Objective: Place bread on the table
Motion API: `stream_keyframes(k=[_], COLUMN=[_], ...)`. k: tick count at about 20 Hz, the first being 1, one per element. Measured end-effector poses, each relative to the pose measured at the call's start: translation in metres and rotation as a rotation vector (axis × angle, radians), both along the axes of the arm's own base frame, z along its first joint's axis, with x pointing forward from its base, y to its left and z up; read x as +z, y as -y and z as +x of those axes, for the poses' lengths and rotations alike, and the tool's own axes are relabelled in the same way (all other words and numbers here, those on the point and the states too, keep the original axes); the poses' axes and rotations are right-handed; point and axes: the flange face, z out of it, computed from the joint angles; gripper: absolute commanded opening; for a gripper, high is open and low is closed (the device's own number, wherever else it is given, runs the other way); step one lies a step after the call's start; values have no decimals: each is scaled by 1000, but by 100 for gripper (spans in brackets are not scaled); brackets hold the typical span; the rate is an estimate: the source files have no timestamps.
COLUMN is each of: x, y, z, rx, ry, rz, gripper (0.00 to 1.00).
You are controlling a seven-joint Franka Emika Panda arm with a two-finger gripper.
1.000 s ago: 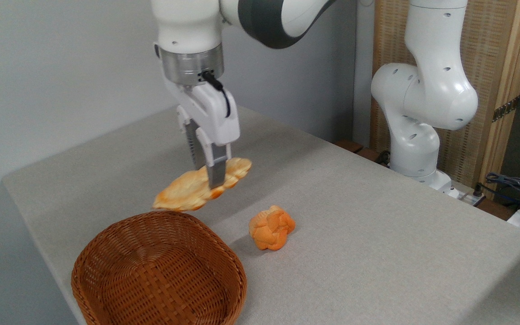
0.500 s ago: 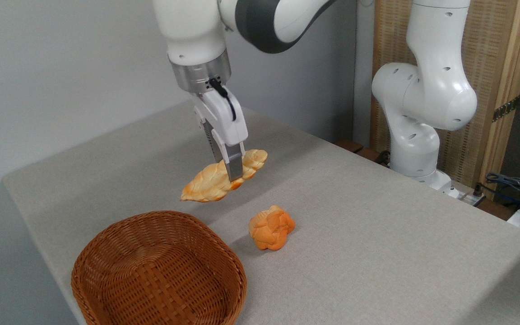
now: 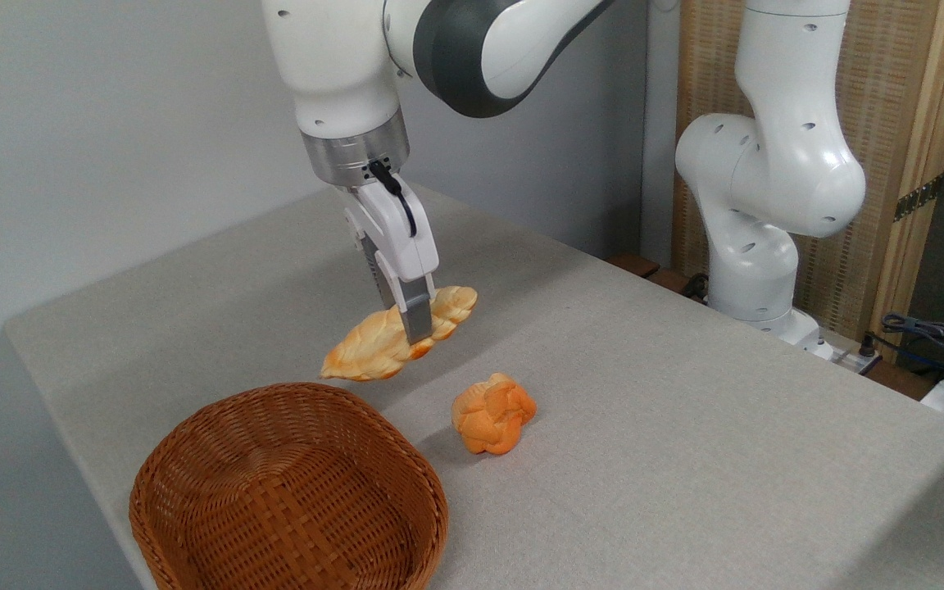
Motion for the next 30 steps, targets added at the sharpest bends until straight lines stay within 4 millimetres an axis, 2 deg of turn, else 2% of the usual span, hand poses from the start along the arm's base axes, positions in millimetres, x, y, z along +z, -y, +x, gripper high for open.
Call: stream_keyframes(k=[14,18,22,25,30], x=[-1,14,20,20,9], y=[-1,-17,-44,-56,-58], z=[4,18,26,28,36], rx=[4,48,120,163,213], ry=[13,122,171,185,188], rz=[0,-11,-16,38,91], gripper=[100,100,100,100,100])
